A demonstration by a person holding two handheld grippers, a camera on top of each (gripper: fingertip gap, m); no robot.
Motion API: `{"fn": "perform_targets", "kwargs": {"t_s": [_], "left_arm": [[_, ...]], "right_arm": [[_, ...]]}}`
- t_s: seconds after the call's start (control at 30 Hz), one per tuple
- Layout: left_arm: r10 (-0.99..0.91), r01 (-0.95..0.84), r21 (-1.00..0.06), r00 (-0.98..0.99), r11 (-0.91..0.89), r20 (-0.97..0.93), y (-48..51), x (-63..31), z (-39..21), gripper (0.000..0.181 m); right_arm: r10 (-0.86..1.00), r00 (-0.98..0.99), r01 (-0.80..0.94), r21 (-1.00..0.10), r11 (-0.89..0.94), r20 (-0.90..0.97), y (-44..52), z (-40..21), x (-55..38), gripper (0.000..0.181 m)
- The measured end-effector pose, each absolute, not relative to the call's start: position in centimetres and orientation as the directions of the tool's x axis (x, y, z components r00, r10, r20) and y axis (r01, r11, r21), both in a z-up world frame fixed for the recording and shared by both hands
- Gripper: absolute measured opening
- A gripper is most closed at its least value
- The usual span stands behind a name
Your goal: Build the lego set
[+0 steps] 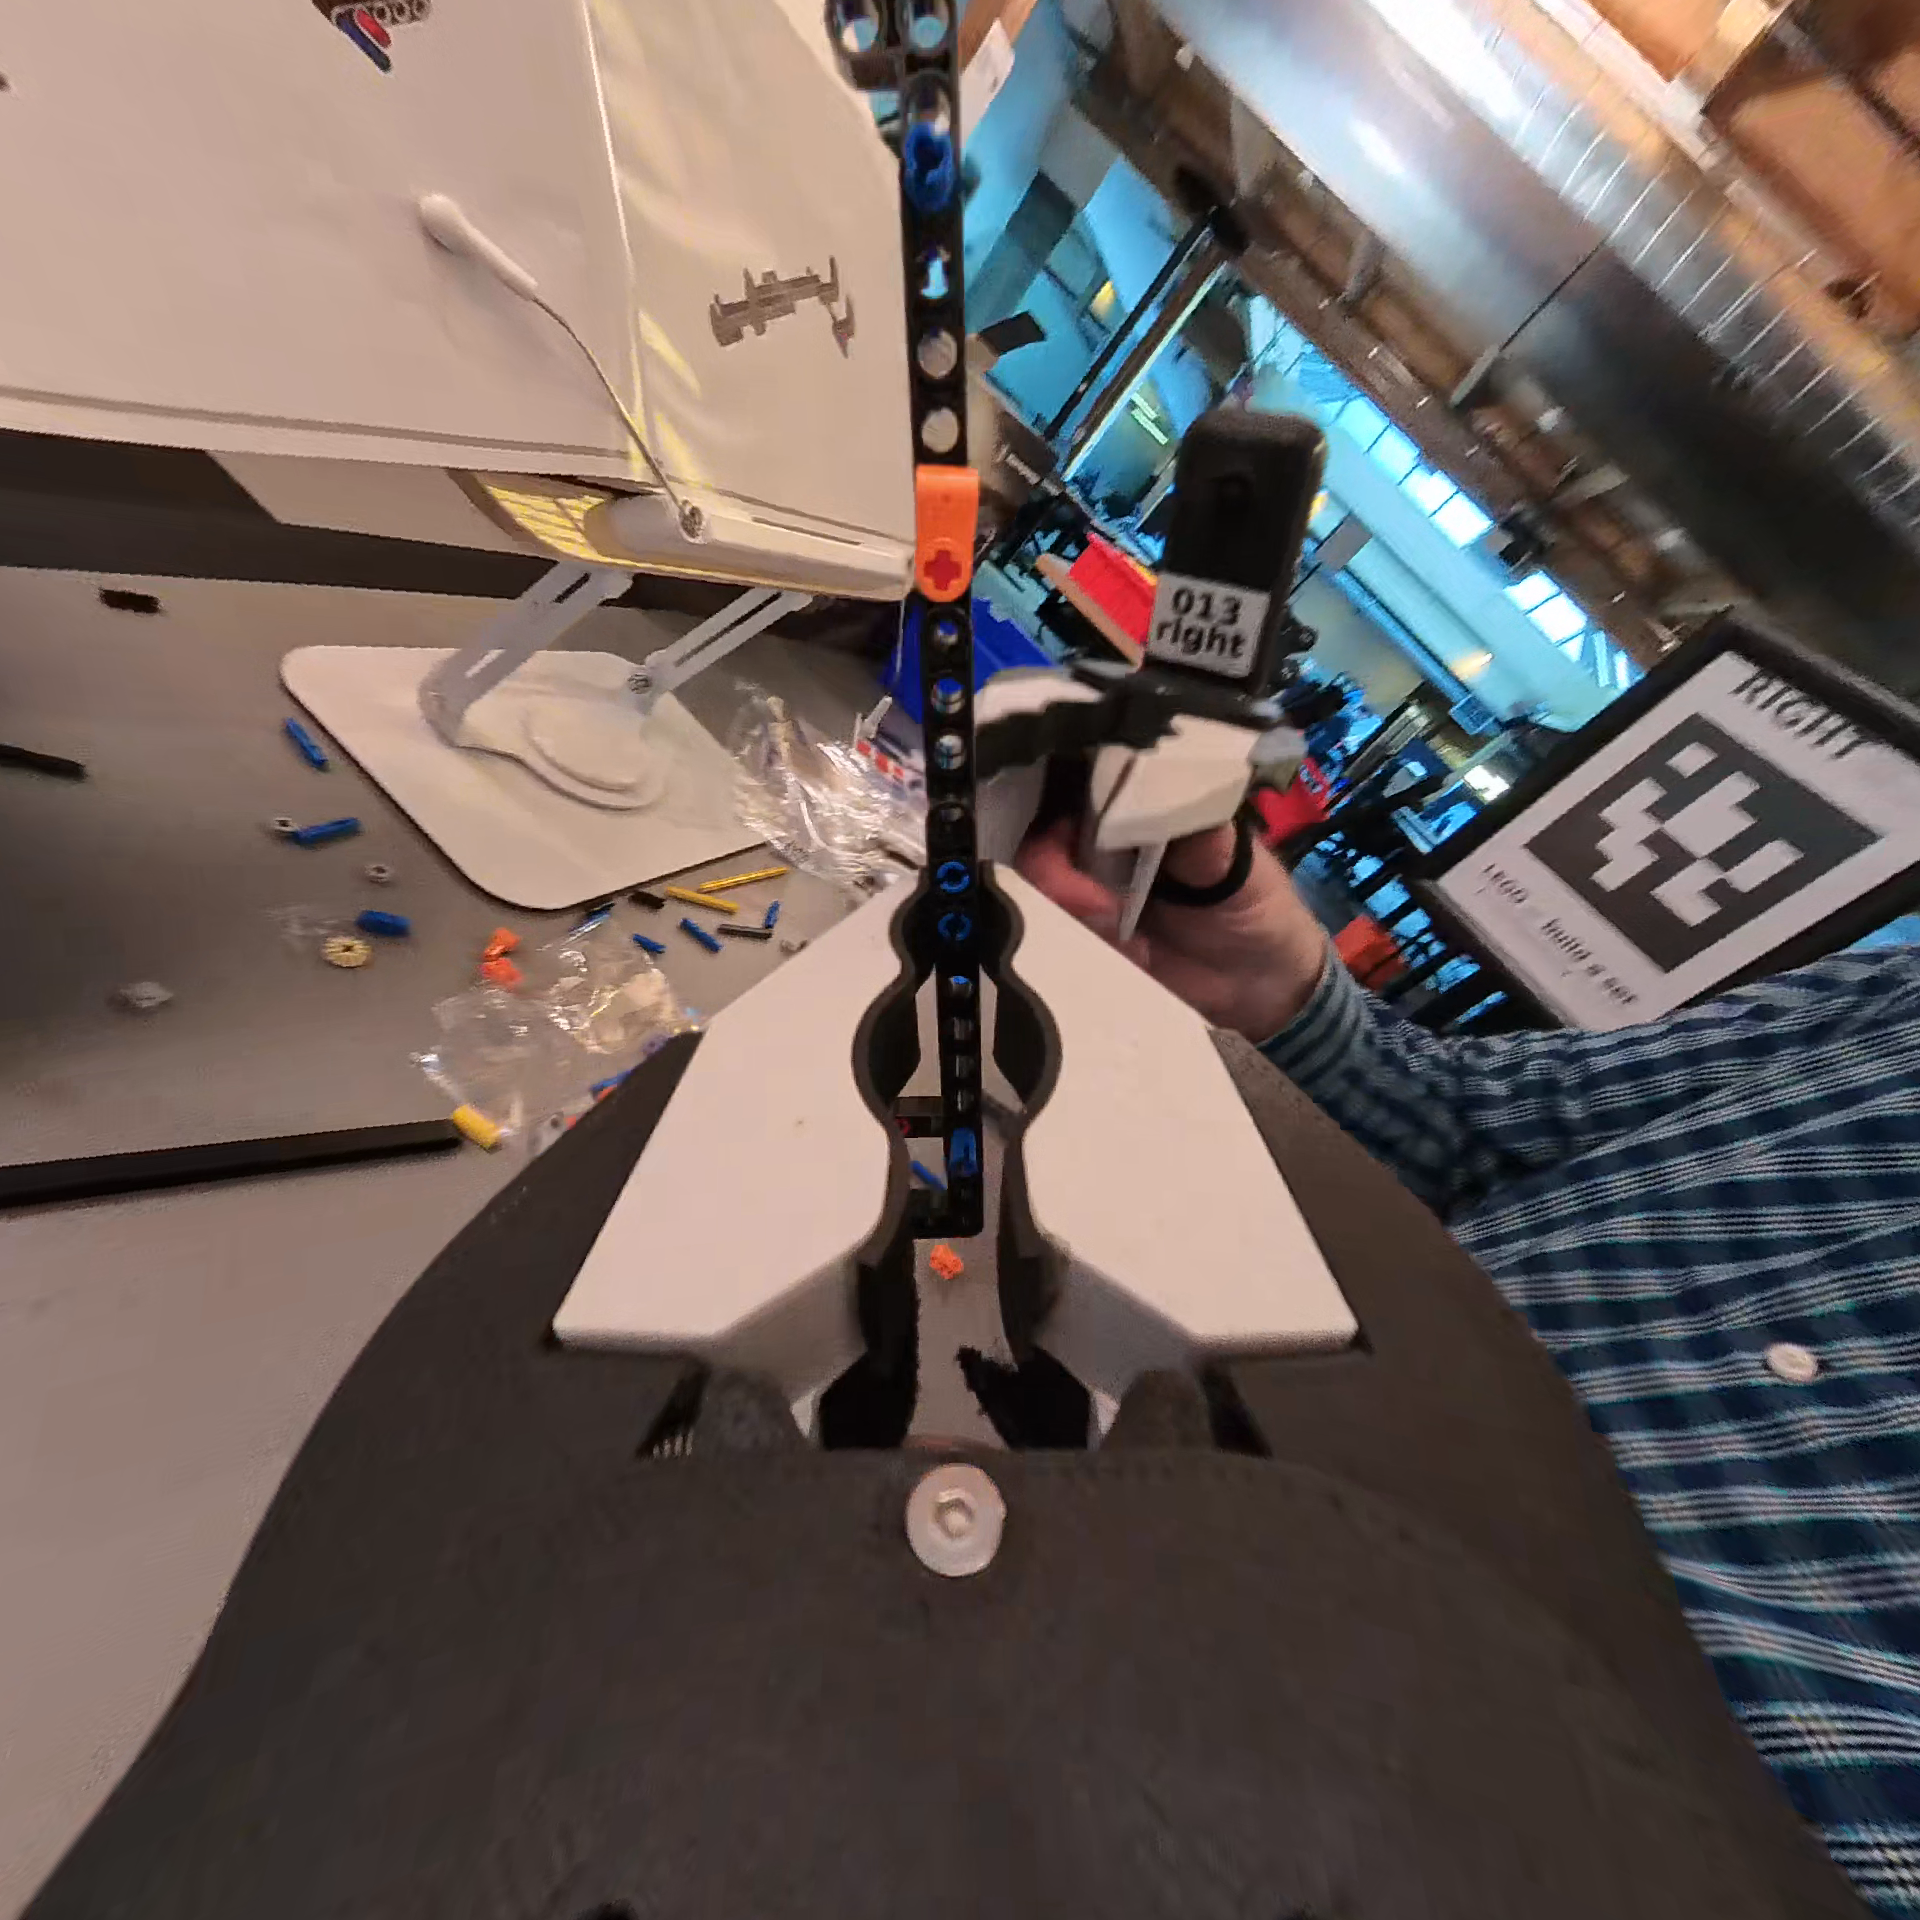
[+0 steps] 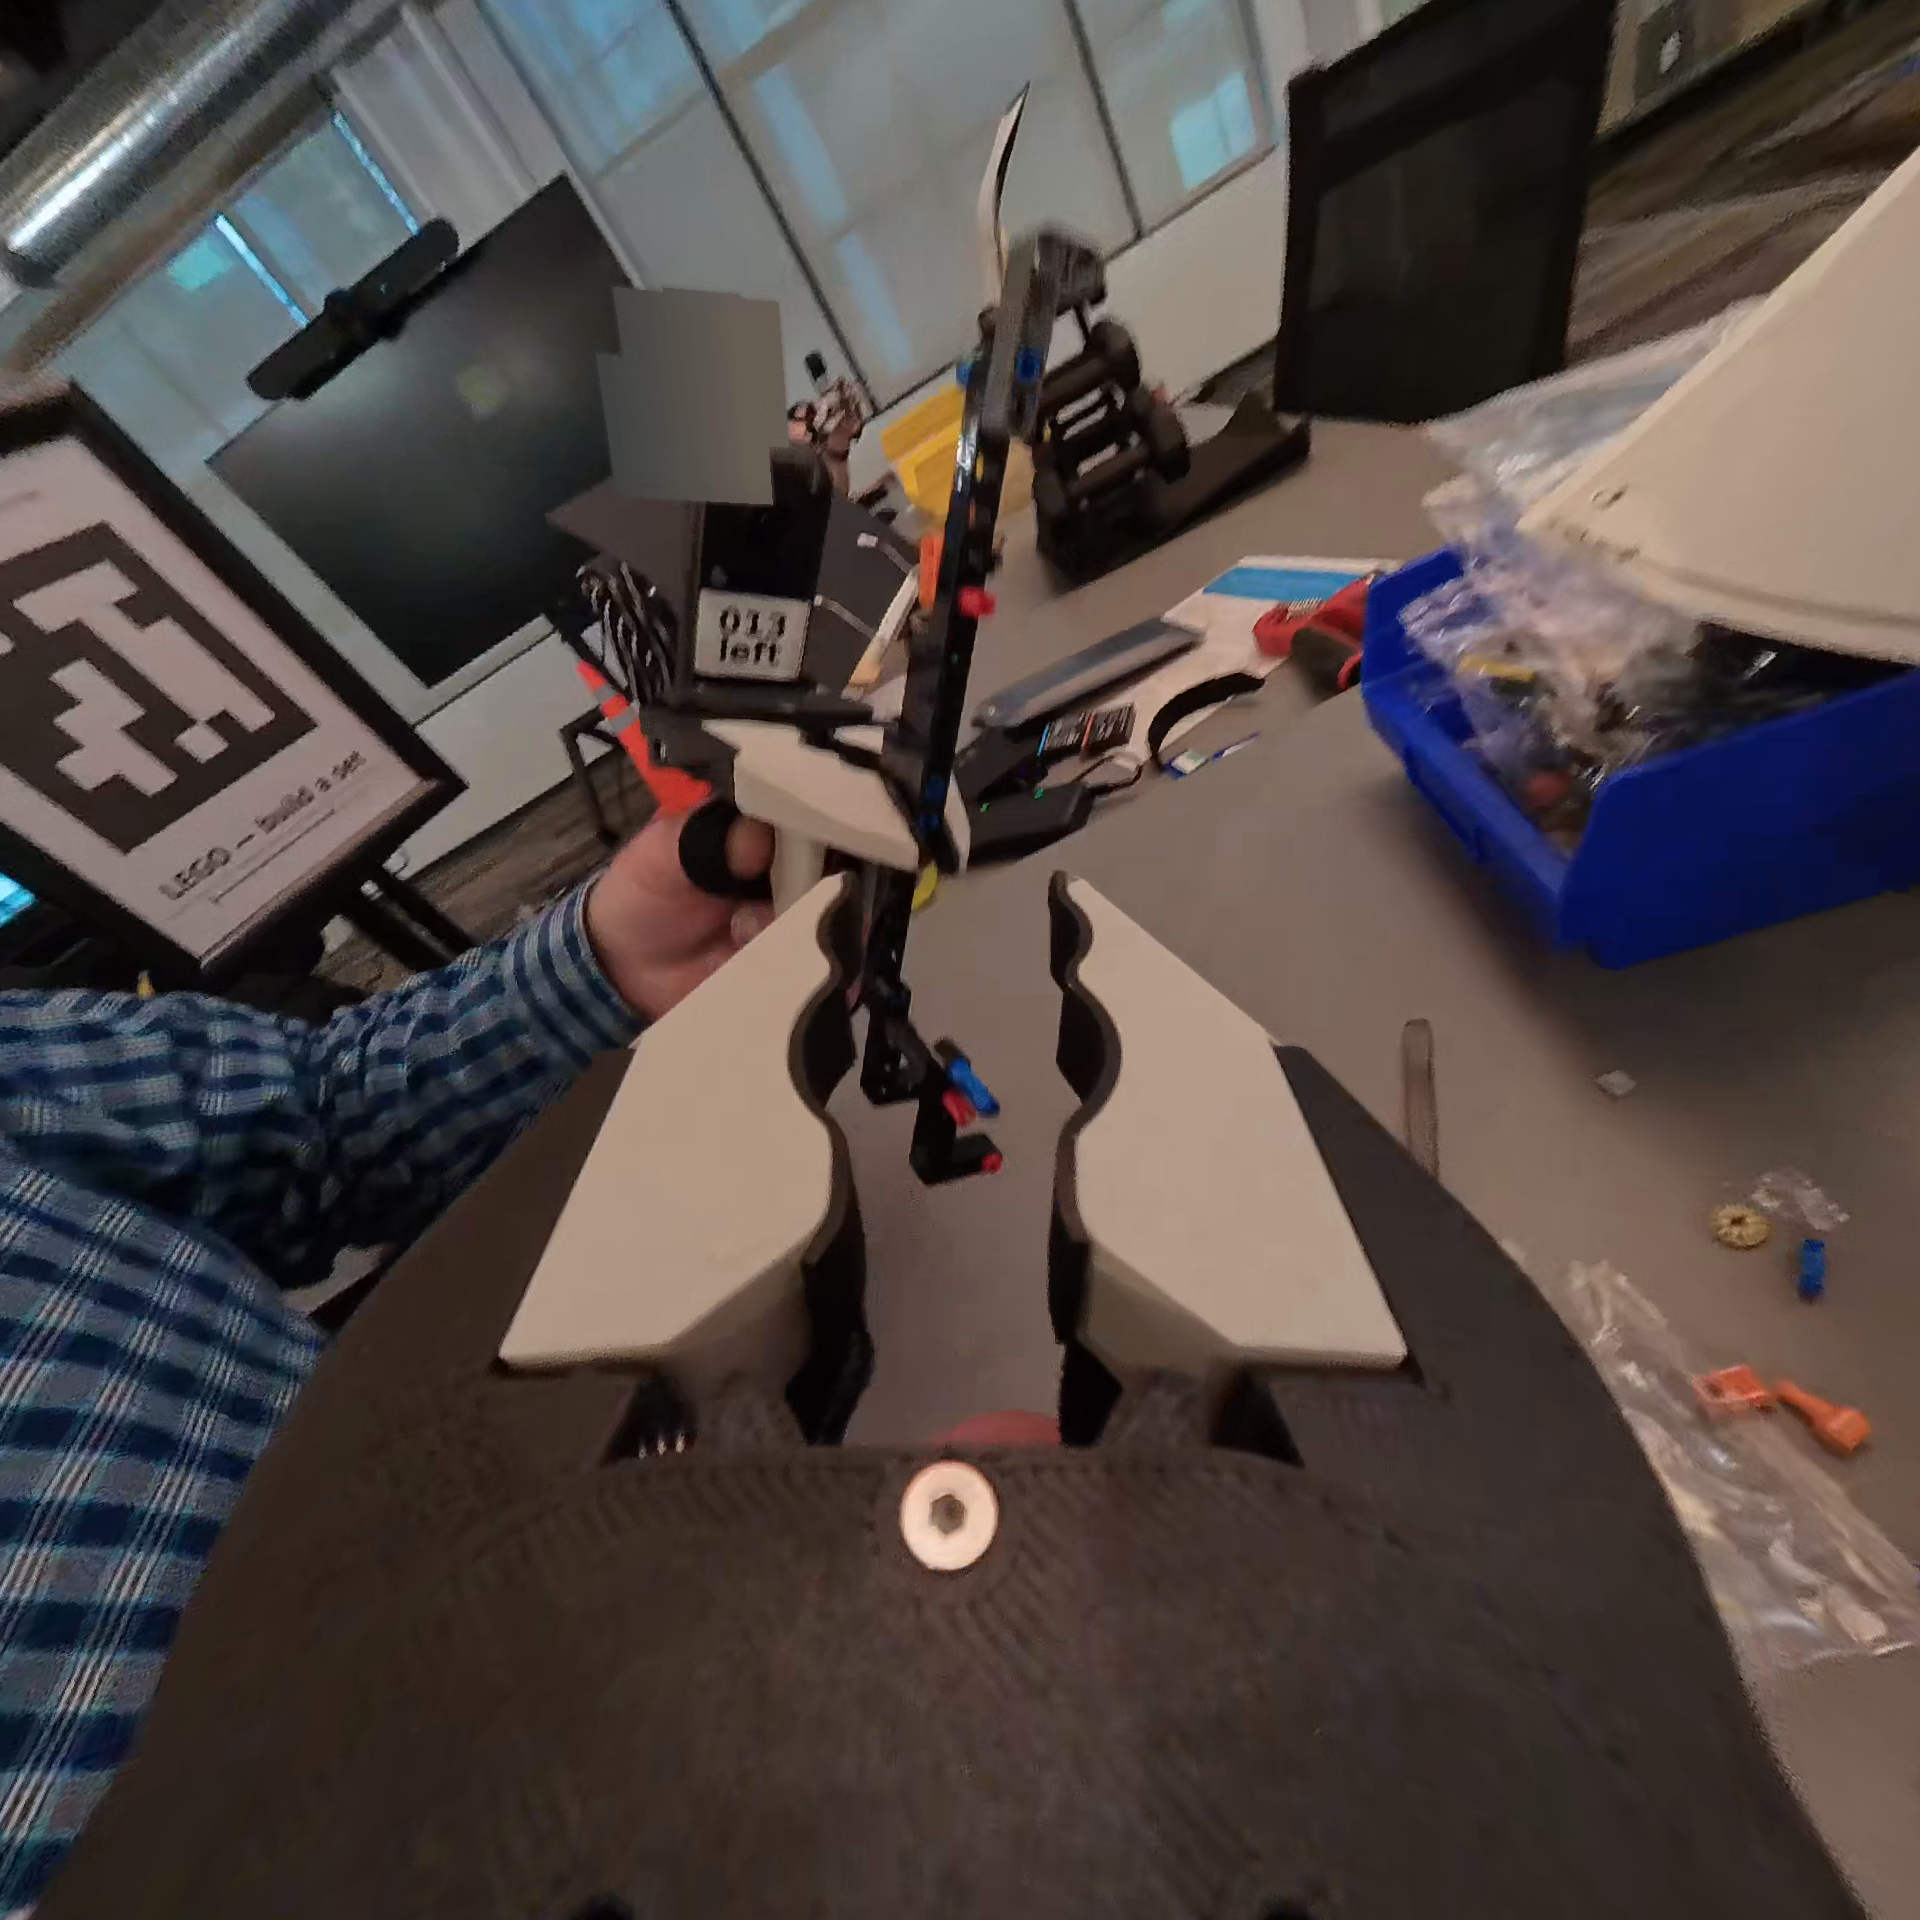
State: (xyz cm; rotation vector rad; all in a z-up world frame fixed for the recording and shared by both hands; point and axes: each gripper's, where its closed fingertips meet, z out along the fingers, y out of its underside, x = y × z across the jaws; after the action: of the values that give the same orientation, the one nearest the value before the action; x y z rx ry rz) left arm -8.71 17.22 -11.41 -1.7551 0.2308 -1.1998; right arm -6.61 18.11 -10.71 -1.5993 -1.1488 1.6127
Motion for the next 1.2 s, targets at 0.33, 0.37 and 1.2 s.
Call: {"fn": "perform_targets", "kwargs": {"t_s": [0.33,0.37,1.2], "left_arm": [[-0.621,0.404,-0.703,0.334,-0.585,0.709,16.9,-8.0,-10.9,0.005],[-0.621,0.408,-0.701,0.331,-0.585,0.71,16.9,-8.0,-11.0,0.005],[-0.697,0.435,-0.82,0.453,-0.373,0.557,14.6,-11.2,-9.5,0.062]], "right_arm": [[0.797,-0.265,0.331,-0.827,-0.454,-0.543,13.6,-15.0,-6.1,0.044],[0.791,-0.276,0.337,-0.825,-0.453,-0.546,13.3,-15.2,-6.2,0.039],[0.655,-0.041,0.526,-0.541,0.656,0.754,18.7,-13.3,-5.7,0.005]]}}
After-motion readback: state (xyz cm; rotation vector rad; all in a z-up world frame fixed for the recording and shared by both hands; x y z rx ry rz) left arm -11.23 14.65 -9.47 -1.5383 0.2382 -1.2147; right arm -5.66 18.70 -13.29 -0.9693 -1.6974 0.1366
